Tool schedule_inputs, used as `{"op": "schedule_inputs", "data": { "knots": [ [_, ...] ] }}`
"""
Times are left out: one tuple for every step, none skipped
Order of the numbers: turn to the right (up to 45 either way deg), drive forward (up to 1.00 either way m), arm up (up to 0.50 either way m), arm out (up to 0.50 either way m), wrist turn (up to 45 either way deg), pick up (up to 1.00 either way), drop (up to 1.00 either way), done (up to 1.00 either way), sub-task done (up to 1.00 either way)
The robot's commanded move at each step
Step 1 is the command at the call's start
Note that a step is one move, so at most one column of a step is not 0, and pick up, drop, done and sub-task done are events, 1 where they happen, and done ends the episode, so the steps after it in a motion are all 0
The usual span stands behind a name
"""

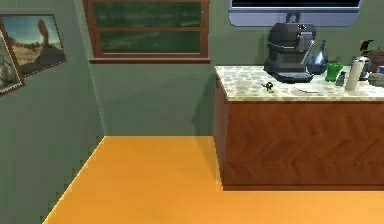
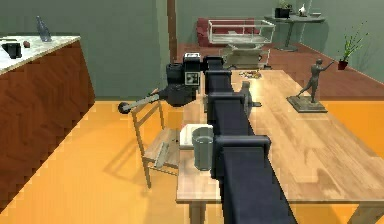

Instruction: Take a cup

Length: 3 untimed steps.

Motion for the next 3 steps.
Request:
{"op": "schedule_inputs", "data": {
  "knots": [
    [0.0,0.0,0.0,0.0,45.0,0.0,0.0,0.0,0.0],
    [0.0,0.0,0.0,0.0,18.0,0.0,0.0,0.0,0.0],
    [0.0,0.0,-0.22,0.0,0.0,0.0,0.0,0.0,0.0]
  ]
}}
